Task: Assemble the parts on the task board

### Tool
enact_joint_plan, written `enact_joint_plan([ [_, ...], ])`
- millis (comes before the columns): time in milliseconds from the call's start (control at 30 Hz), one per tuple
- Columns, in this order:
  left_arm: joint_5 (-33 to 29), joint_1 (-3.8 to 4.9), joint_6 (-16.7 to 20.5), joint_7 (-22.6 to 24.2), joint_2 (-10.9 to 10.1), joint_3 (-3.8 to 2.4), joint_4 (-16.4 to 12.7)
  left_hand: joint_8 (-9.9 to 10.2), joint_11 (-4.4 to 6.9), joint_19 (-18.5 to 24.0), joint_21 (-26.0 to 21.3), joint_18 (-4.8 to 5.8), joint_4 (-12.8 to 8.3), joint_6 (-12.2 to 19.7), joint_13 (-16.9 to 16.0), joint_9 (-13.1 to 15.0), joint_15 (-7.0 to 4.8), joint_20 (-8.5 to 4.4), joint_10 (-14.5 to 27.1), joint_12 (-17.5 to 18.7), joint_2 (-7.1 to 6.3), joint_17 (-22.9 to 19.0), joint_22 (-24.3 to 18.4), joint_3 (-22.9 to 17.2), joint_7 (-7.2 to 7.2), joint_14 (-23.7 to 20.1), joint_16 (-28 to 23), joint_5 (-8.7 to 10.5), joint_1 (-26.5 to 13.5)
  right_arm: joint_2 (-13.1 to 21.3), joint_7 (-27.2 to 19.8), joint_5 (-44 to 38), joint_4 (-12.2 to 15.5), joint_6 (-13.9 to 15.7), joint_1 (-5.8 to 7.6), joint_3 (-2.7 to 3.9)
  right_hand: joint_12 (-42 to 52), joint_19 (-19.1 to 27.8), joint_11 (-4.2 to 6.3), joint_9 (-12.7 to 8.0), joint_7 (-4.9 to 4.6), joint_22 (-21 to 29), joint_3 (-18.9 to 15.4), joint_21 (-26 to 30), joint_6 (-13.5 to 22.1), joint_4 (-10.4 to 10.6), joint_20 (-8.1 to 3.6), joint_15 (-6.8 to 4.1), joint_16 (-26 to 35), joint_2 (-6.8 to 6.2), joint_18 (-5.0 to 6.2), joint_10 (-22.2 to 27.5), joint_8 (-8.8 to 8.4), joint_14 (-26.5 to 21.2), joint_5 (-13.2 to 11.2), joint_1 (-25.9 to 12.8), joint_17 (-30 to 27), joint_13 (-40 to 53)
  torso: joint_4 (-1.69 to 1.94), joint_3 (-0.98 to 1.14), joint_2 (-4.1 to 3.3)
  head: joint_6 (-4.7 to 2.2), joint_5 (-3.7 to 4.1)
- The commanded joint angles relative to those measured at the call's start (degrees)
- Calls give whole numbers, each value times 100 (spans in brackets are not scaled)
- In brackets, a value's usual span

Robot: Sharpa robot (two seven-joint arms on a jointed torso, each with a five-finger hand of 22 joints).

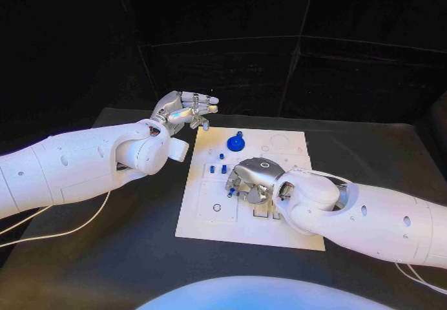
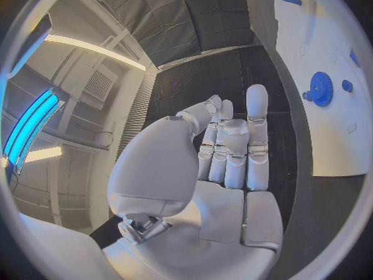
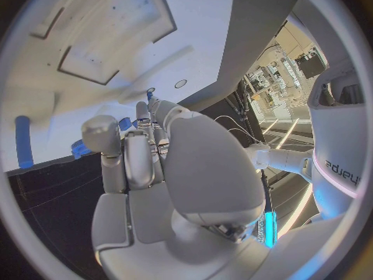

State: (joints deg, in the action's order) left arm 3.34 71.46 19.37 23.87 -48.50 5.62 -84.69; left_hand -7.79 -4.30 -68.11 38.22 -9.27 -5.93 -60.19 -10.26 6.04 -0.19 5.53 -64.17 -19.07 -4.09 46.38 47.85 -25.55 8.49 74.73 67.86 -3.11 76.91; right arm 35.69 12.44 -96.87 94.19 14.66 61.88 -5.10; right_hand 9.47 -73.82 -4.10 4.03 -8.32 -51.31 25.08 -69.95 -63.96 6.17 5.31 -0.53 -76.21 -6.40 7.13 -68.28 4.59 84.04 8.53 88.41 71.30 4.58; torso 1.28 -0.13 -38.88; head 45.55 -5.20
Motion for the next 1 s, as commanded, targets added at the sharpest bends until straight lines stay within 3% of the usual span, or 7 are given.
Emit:
enact_joint_plan([
  [33, -18, 8, -74, 6, 7, -4, 5, -20, 2, 38, -33, -116, 0, 14, -6, -6, 0, 10, 47, -38, 48, -6, -6, 40, 5, -54, -36, -12, 29, -7, -68, -58, 20, -66, 1, 1, -9, -52, -9, 7, -11, -5, 28, -20, -47, -6, 0, -13, -25, 12, -7, -33, -8, 251, -7, -55, 5, -7, -1, -2, 0, -3, -16],
  [1000, -18, 8, -125, -24, 9, -3, 12, -20, 2, 38, -33, -116, 0, 14, -6, -6, 0, 10, 47, -38, 48, -6, -6, 40, 5, -54, -36, -12, 29, -153, 107, -197, -95, -408, -26, -1, -50, -33, -31, -6, -29, 29, 41, 0, 27, -43, 9, 3, -21, -30, -4, 40, -54, 247, -22, -219, -14, -23, -1, -3, 1, 19, -22],
])
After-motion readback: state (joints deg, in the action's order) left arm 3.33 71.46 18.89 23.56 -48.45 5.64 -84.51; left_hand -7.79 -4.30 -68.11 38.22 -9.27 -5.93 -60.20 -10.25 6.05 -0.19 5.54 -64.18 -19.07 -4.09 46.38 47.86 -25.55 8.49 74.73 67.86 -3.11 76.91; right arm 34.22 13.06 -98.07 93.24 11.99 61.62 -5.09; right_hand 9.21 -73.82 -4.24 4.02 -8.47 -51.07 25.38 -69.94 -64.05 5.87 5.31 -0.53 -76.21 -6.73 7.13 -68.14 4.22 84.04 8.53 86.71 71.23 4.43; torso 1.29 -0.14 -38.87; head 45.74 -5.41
